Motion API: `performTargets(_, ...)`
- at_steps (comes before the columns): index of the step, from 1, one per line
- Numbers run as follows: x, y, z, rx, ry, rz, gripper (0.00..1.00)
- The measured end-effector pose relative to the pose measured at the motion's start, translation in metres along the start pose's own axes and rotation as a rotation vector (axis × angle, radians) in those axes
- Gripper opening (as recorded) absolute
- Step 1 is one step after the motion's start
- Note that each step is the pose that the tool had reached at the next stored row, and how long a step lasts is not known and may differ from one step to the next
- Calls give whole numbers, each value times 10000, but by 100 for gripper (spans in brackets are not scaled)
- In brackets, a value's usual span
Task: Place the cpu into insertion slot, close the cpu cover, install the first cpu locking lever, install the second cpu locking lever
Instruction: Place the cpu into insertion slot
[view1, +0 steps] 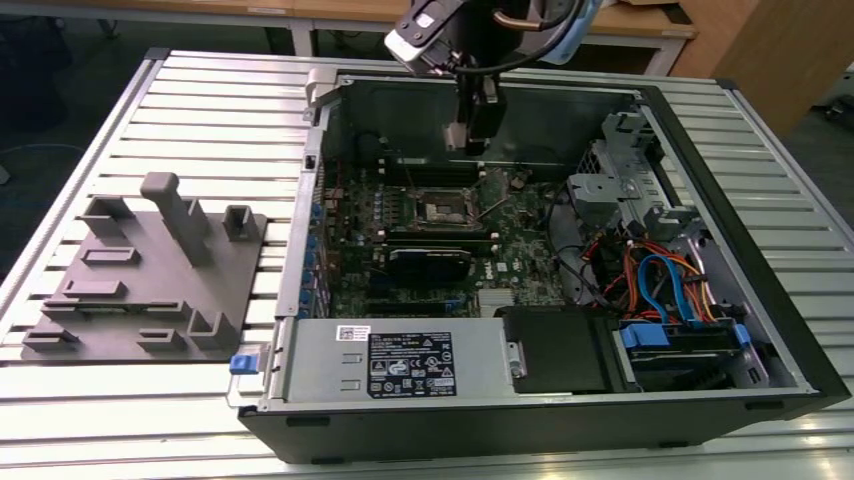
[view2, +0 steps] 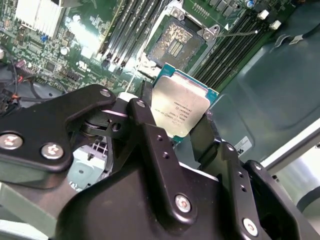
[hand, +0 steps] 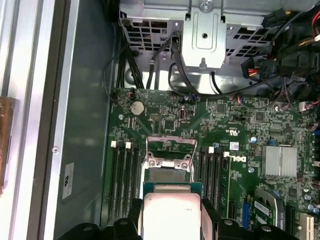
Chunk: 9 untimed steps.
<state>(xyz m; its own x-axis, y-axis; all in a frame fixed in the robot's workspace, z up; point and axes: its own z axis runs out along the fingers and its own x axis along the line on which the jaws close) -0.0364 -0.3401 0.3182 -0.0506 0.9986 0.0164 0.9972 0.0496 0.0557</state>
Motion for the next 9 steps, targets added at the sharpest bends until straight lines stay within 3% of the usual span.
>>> performTargets(3,6,-3,49,80,-9,23,54)
performTargets(9,15,-7,159,92,-30,346,54)
